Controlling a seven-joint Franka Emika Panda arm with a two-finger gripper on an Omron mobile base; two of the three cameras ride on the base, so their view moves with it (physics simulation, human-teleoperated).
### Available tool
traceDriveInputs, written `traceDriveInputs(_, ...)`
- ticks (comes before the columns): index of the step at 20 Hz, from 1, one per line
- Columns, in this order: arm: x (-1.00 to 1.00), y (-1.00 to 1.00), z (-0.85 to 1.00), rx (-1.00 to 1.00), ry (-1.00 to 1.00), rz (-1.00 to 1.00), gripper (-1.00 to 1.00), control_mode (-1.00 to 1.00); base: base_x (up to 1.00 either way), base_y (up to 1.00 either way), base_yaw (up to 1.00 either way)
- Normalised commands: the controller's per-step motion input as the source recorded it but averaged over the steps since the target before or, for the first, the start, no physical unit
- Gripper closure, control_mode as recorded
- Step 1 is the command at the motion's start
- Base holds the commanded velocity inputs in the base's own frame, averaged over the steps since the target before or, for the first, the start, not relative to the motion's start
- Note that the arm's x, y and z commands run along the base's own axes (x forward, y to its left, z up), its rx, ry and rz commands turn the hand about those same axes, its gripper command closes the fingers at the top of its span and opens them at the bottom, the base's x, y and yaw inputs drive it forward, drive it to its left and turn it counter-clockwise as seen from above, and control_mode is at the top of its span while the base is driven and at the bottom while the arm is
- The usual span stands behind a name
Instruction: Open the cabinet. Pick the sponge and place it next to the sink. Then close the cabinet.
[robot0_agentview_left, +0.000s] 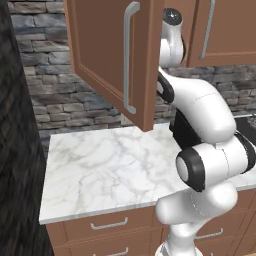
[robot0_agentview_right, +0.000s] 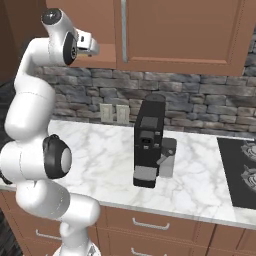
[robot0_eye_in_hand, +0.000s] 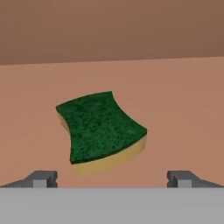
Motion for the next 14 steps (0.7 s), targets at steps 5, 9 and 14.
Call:
traceDriveInputs(5,0.22,0.00,0.00,0.00,-0.01,-0.01,-1.00,-1.00,0.00,0.00,0.00)
traceDriveInputs(9,0.34,0.00,-0.08,0.01,0.00,0.00,-1.00,-1.00,0.00,0.00,0.00)
traceDriveInputs(14,0.21,0.00,-0.11,0.03,0.00,0.00,-1.00,-1.00,0.00,0.00,0.00)
